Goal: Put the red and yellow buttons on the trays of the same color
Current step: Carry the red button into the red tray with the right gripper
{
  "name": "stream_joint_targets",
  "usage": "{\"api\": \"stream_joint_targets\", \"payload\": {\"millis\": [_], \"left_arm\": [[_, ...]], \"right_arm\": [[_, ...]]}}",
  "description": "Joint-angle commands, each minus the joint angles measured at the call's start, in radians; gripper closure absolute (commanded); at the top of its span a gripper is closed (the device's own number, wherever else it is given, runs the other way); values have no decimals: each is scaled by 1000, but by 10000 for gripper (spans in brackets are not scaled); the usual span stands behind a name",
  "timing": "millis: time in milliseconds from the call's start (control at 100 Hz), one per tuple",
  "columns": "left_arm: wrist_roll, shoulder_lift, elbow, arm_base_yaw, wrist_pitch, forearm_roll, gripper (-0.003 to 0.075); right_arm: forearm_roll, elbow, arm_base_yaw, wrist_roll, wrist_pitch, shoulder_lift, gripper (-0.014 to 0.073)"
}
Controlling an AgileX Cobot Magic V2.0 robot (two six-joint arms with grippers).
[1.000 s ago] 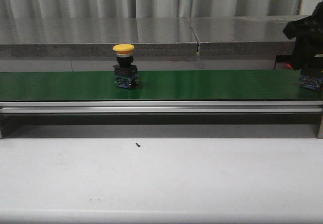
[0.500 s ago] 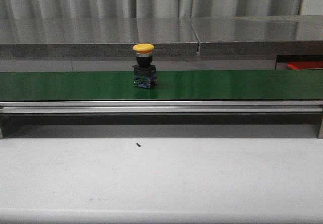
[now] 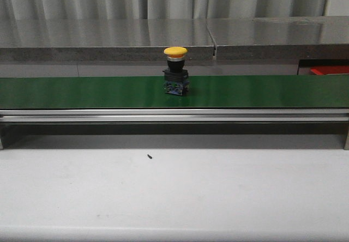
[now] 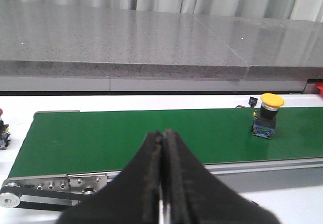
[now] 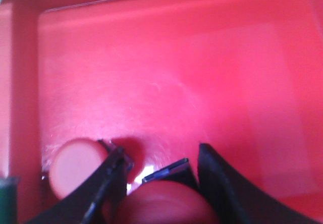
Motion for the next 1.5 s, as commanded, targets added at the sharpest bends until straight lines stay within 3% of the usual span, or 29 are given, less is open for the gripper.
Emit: {"api": "stream_joint_targets", "payload": {"millis": [0,230,690,780,930,1000,1310,1490], "left_arm": [[2,5,-28,-7,-48,-25,739],[2,5,-28,-7,-48,-25,739],[2,5,-28,-7,-48,-25,739],[2,5,-28,-7,-48,-25,739],[2,5,-28,-7,-48,-25,739],[2,5,-28,-7,-48,-25,739],[2,5,-28,-7,-48,-25,739],[2,5,-28,-7,-48,-25,739]], "right_arm": [[30,-98,-3,1,-8,-3,527],[31,-202,-3,8,33,108,527],[31,-204,0,8,37,161,519],[31,-215,-2,8,36,160,436],[32,-246,-8,8,49,149,136],[33,-259,-11,13,53,137,57],[33,-268,-13,18,69,55,56],[80,-268,-10,-20,160,-29,56]]}}
